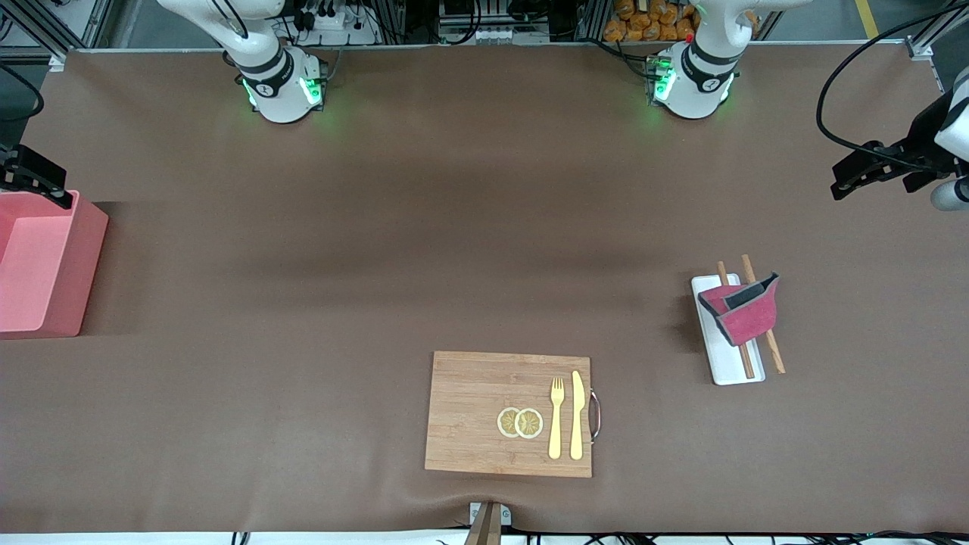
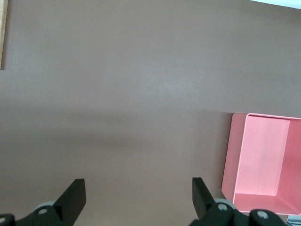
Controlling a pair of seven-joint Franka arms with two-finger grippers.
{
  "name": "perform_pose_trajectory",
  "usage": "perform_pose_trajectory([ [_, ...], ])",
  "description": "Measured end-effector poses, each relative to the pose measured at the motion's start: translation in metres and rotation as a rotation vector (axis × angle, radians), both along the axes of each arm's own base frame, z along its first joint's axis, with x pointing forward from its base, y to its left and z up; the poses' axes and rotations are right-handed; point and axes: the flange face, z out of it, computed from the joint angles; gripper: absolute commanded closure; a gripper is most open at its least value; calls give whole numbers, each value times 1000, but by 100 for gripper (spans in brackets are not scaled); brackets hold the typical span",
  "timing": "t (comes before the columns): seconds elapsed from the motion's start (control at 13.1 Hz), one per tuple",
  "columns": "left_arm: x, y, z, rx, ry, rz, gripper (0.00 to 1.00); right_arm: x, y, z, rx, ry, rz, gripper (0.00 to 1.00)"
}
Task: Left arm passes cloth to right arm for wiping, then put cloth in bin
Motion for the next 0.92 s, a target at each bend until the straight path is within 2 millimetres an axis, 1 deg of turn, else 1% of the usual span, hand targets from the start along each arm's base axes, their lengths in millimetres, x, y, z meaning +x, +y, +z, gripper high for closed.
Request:
perform_pose_trajectory([
  [0.61, 0, 2, 0, 12, 3, 2, 0, 0, 0, 0, 0, 0, 0, 0],
  [0.77, 0, 3, -4, 13, 19, 4, 0, 0, 0, 0, 0, 0, 1, 0],
  [0.92, 3, 6, -15, 14, 41, 10, 0, 0, 0, 0, 0, 0, 1, 0],
])
